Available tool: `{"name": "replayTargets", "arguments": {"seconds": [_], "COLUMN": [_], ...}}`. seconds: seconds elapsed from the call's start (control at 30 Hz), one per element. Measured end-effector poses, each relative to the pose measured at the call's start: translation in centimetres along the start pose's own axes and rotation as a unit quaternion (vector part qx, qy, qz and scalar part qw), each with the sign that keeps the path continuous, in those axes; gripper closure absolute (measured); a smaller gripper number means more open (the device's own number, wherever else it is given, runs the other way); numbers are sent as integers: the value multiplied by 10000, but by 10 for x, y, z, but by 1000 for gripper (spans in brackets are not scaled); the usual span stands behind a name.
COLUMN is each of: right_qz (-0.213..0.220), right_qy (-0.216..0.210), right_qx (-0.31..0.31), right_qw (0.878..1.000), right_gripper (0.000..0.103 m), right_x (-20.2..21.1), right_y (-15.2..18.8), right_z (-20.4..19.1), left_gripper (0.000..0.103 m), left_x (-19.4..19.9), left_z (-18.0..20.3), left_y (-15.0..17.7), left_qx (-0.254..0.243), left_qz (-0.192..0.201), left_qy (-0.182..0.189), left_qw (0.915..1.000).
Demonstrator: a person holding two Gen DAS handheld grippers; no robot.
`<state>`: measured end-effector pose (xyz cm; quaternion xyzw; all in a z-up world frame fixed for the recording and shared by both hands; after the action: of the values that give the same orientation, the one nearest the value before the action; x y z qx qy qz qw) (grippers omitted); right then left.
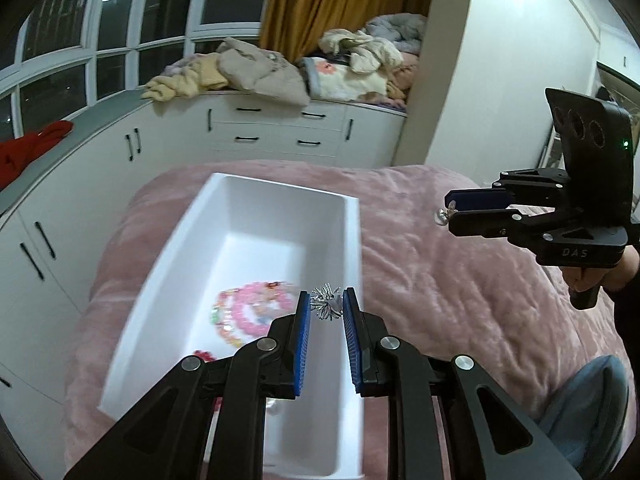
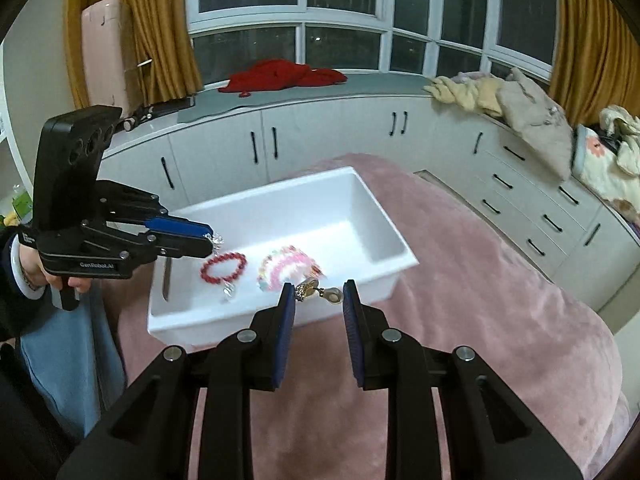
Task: Organize jewelry
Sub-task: 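Carry the flower charm and gold charm with both tools over the bin, then open both tools to release the charms into the bin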
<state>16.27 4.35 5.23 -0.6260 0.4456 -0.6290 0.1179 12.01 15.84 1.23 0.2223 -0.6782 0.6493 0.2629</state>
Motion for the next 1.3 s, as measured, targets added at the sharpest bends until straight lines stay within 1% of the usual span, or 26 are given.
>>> {"name": "replayTargets", "arguments": {"seconds": [0.17,0.4,0.63,0.77,0.8,0.87,0.97,1.03,1.07,1.23,1.27,1.3], "right_qz": [-77,-318,-699,-1026,-1058,-1146,-1212,-1229,-1229,-1211,-1184,-1141], "right_qy": [-214,-224,-208,-106,-88,-66,-61,-71,-83,-108,-111,-112], "right_qx": [-117,-42,30,114,123,118,82,66,55,30,33,31], "right_qw": [9997,9992,9973,9946,9943,9933,9926,9924,9924,9926,9929,9934], "right_gripper": [78,78,78,77,77,77,77,77,77,77,75,69], "right_x": [-21,-54,-93,-120,-124,-133,-143,-149,-150,-152,-151,-148], "right_y": [-14,-23,-17,-11,-10,-9,-7,-7,-7,-8,-9,-10], "right_z": [-17,-35,-44,-45,-45,-43,-41,-41,-40,-41,-41,-42], "left_gripper": [81,81,81,81,81,81,81,76,72,63,56,48], "left_x": [-2,-15,-37,-49,-52,-56,-60,-63,-62,-63,-62,-60], "left_z": [-25,-45,-58,-59,-59,-58,-58,-58,-58,-55,-54,-54], "left_y": [12,33,53,56,58,60,61,60,60,59,57,56], "left_qx": [182,269,394,287,165,-4,-37,-70,-93,-201,-210,-220], "left_qz": [-78,-277,-527,-607,-636,-679,-654,-635,-624,-610,-595,-568], "left_qy": [-135,-299,-226,-270,-366,-443,-392,-410,-417,-459,-482,-527], "left_qw": [9997,9988,9976,9974,9972,9967,9971,9971,9971,9969,9968,9967]}}
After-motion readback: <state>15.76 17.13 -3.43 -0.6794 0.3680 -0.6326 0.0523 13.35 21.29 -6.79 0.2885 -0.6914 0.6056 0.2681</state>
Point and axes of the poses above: each gripper's, at about its wrist camera, not at the fingertips, and x roughly against the way its jaws point, z to its right, y to its underside, the point moved 8 cm from there along -x, roughly the way its jaws point, and after that the axes turned 14 degrees about -x, right-handed, at the moved point
